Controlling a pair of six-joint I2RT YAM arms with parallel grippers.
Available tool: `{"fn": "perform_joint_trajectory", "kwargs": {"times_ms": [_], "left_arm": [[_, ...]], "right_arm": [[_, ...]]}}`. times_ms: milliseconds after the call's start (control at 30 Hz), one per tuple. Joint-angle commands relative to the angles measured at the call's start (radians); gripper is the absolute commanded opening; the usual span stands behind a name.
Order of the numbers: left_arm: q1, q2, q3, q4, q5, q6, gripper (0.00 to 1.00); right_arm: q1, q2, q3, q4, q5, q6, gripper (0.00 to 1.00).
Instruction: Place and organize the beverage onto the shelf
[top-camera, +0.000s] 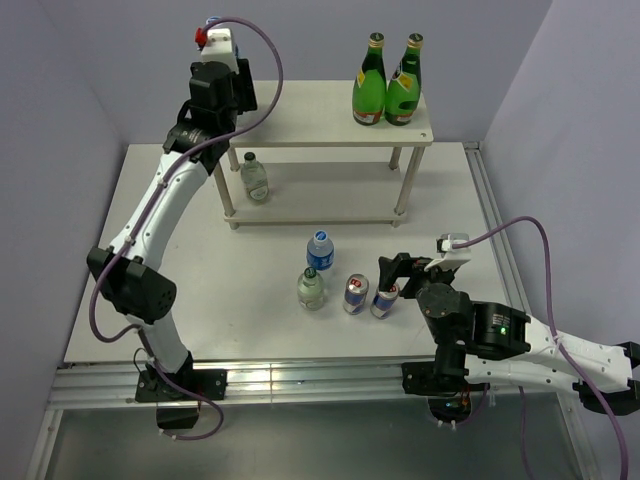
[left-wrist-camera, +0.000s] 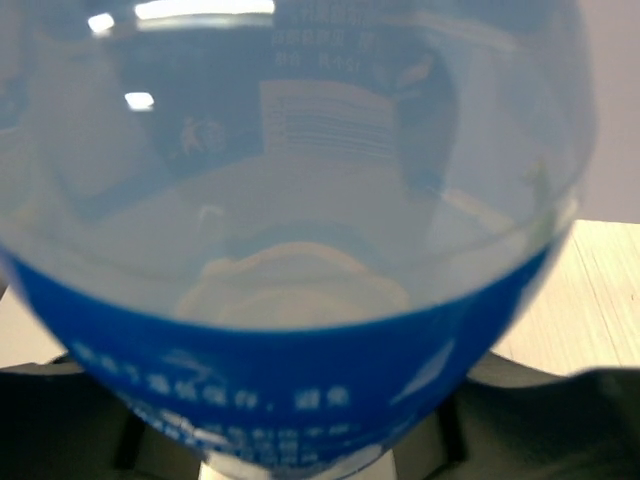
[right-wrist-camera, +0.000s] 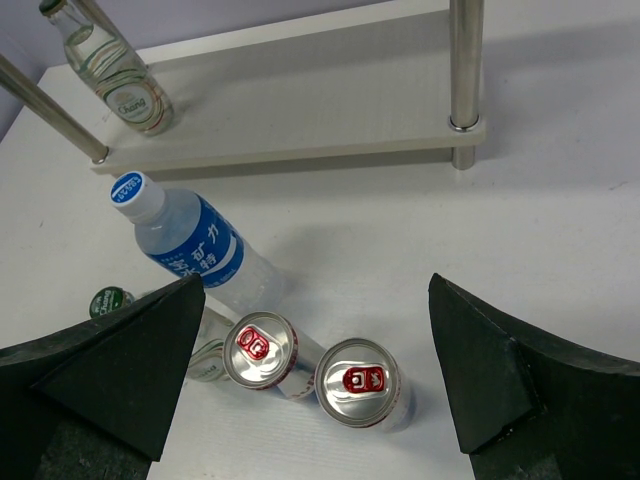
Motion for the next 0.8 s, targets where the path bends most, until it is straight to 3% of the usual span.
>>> {"fn": "perform_joint_trajectory", "kwargs": {"times_ms": [0, 67, 100, 167, 433, 600, 767], "left_arm": [[0.003, -0.096, -0.053, 0.071, 0.001, -0.027, 0.63], [0.003, -0.105, -0.074, 0.071, 0.003, -0.028, 0.77], [0.003, -0.113, -0.08, 0.074, -0.002, -0.027, 0.9], [0.002, -0.119, -0.093, 0.076, -0.006, -0.025, 0.99], [-0.013, -0.212, -0.151, 0.082, -0.057, -0.027, 0.99], [-0.124, -0.393, -0.289, 0.063, -0.146, -0.031, 0.99], [-0.263, -0.612, -0.526, 0.05, -0.193, -0.085, 0.99]], "right_arm": [[0.01, -0.014, -0.004, 0.027, 0.023, 0.01, 1.0], [0.011, -0.015, -0.003, 0.024, 0.024, 0.013, 1.0], [0.013, -0.015, -0.003, 0.022, 0.024, 0.013, 1.0], [0.014, -0.015, -0.003, 0.017, 0.026, 0.018, 1.0], [0.02, -0.014, -0.003, 0.008, 0.033, 0.026, 1.0], [0.022, -0.012, 0.0, 0.002, 0.039, 0.033, 1.0], [0.023, -0.012, 0.0, 0.008, 0.042, 0.026, 1.0]]}}
